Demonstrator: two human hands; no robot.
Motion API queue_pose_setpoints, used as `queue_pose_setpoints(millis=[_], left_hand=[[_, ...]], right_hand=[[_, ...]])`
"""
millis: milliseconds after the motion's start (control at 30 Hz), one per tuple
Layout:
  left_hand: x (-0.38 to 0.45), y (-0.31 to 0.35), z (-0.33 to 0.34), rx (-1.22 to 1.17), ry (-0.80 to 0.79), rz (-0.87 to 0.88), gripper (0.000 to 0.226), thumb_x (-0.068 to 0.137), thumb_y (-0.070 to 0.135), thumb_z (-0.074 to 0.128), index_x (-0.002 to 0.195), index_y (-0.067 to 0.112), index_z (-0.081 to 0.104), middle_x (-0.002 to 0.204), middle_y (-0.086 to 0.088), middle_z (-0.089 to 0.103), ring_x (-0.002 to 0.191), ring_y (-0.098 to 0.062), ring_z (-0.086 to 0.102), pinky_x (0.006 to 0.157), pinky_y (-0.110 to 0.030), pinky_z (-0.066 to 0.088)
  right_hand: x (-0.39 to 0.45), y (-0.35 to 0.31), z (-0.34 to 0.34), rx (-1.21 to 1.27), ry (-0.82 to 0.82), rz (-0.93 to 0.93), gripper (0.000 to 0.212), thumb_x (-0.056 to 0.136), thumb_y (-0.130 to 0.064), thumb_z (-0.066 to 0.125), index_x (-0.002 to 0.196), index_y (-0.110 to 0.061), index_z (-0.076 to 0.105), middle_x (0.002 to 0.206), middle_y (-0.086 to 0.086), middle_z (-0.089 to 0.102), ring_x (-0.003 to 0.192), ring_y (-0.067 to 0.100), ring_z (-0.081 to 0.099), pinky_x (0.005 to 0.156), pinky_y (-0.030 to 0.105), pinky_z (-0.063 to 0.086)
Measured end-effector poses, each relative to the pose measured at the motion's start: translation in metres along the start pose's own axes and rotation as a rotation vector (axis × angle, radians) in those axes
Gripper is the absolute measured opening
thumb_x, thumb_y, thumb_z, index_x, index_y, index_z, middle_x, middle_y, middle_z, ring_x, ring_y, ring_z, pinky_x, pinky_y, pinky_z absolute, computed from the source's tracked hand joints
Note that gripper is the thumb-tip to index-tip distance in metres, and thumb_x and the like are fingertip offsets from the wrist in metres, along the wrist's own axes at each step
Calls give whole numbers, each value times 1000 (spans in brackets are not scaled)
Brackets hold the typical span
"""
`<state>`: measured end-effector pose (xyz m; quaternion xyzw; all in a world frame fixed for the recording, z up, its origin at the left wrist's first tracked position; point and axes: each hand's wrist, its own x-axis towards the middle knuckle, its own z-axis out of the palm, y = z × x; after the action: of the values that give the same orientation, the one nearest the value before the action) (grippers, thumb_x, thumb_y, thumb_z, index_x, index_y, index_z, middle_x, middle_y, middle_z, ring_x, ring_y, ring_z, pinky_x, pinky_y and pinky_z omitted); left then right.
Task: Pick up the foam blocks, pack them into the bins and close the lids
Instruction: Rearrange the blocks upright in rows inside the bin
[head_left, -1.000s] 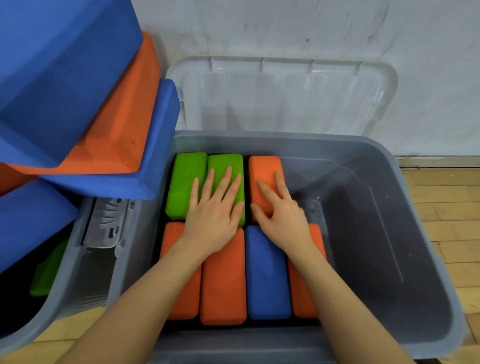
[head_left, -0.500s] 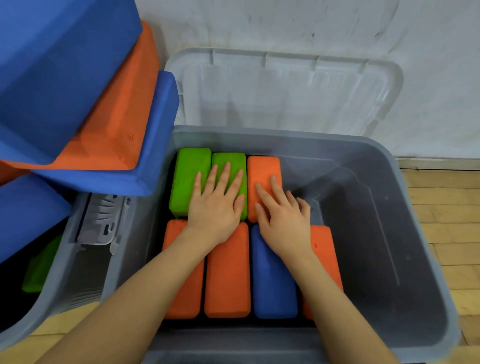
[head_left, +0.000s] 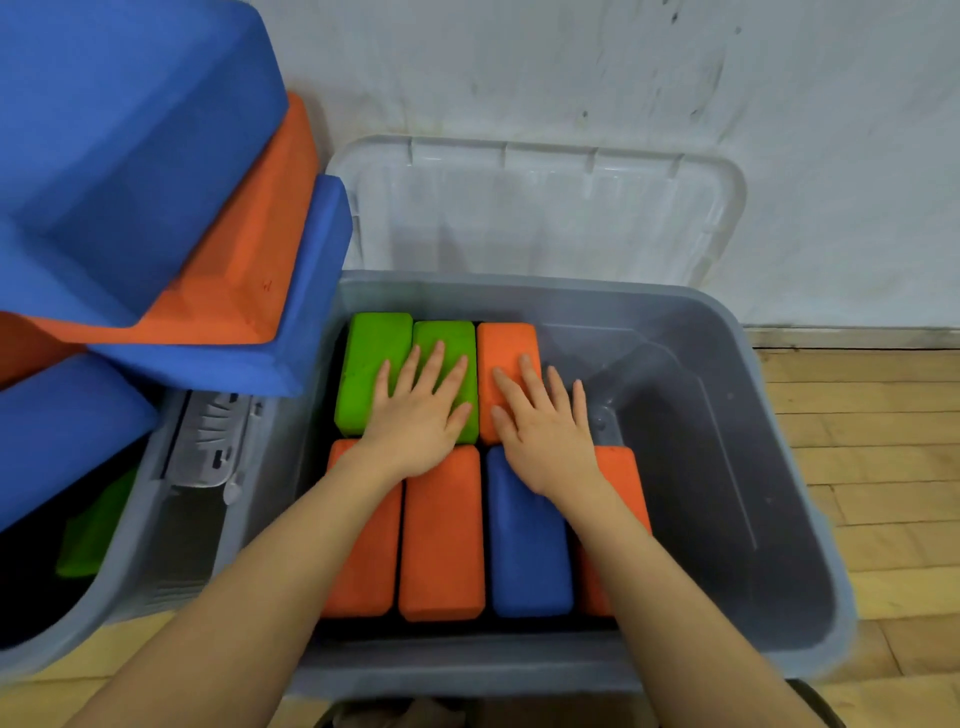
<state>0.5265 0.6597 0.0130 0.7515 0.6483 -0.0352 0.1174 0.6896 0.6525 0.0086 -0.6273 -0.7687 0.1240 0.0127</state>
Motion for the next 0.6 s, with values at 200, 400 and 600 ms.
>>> queue_pose_setpoints(millis=[200, 400, 600], left_hand=[[-46, 10, -58, -172, 372, -1, 48, 96, 33, 40, 141, 17, 39, 153, -7, 28, 141, -23, 22, 109, -41, 12], [-103, 8, -148, -191, 931, 32, 43, 82, 21, 47, 119, 5, 60, 131, -18, 52, 113, -30, 41, 91, -39, 28], [-147, -36, -177, -81, 1111, -250, 51, 85, 35, 51, 132, 14, 49, 144, -21, 35, 125, -38, 31, 95, -51, 29]], right_hand=[[-18, -24, -57, 216, 149, 26, 44, 100, -36, 35, 143, -27, 35, 156, -3, 18, 141, 27, 16, 112, 41, 10], [-37, -77, -130, 423, 422, -184, 44, 93, -34, 44, 136, -25, 47, 144, -1, 42, 130, 25, 37, 105, 41, 25], [-26, -142, -152, 504, 416, -445, 54, 88, -43, 39, 140, -29, 41, 145, 2, 40, 127, 26, 42, 106, 45, 31]])
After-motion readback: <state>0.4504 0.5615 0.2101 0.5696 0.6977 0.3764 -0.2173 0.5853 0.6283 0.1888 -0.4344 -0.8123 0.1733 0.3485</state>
